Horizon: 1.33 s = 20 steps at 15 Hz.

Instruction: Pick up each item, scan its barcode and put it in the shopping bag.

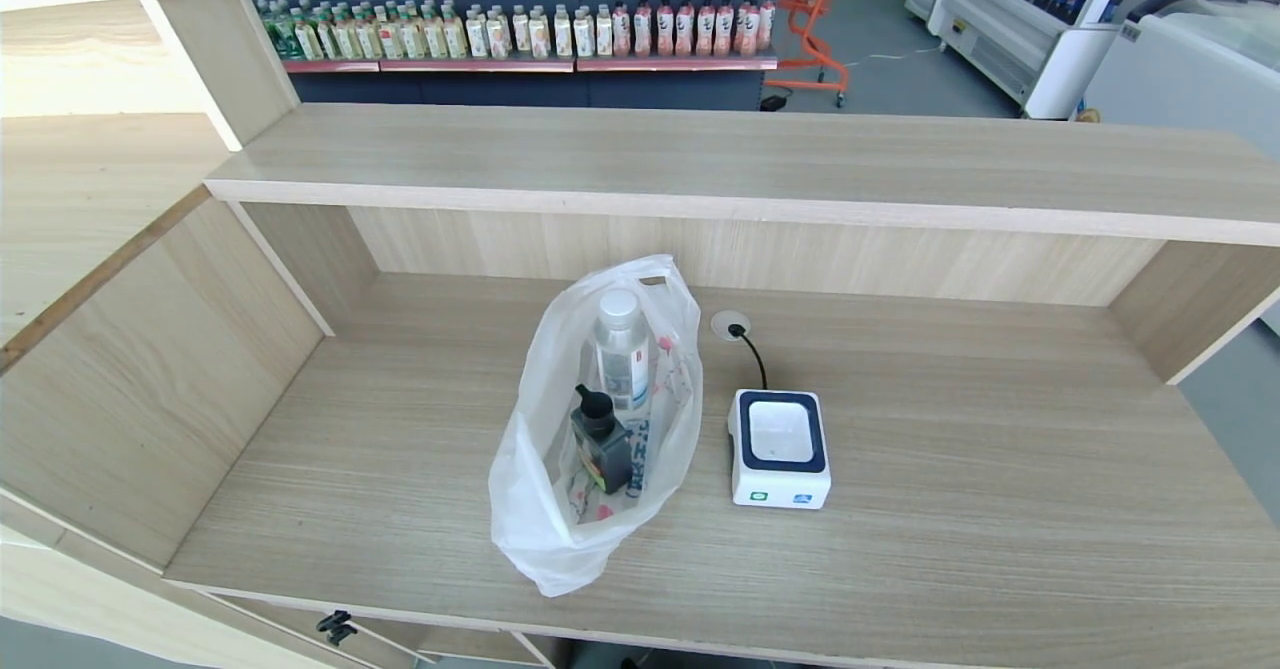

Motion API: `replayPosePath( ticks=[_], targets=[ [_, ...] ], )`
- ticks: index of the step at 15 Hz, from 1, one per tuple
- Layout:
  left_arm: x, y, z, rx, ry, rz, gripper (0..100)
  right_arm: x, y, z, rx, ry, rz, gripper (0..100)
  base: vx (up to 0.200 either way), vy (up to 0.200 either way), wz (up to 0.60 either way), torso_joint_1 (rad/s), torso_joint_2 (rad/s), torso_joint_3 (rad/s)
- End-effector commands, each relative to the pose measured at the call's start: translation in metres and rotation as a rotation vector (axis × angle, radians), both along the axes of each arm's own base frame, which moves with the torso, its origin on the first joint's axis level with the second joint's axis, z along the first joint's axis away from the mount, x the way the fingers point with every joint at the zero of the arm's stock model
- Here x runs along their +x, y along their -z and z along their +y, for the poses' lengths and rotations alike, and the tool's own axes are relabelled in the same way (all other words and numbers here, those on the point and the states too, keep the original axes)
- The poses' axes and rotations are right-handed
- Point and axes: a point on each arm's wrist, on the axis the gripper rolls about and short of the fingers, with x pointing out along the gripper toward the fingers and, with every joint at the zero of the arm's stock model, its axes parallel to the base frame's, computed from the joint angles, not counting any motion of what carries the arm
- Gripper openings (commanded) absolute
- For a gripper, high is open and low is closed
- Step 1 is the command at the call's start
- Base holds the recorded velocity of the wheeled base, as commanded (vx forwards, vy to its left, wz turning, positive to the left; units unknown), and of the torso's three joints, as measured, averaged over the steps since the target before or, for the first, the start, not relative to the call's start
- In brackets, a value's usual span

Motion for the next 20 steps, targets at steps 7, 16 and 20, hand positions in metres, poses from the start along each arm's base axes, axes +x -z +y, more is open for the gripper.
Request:
replayPosePath(
  ticks=[7,16,20],
  targets=[
    [0.0002,-0.0001,0.0,0.002,-0.001,0.003,100,0.0002,-0.0002,0.0,-0.001,-0.001,0.002,0,0.0,0.0,0.0,0.0,0.0,0.0],
    [0.0004,-0.0001,0.0,0.005,-0.001,0.006,100,0.0002,-0.0002,0.0,-0.001,-0.001,0.002,0,0.0,-0.111,0.0,0.001,0.0,0.003],
    [0.0001,0.0,0.0,0.002,-0.001,0.001,100,0.0002,0.0,0.0,-0.001,-0.001,0.003,0,0.1,0.0,0.0,0.0,0.0,0.0]
  ],
)
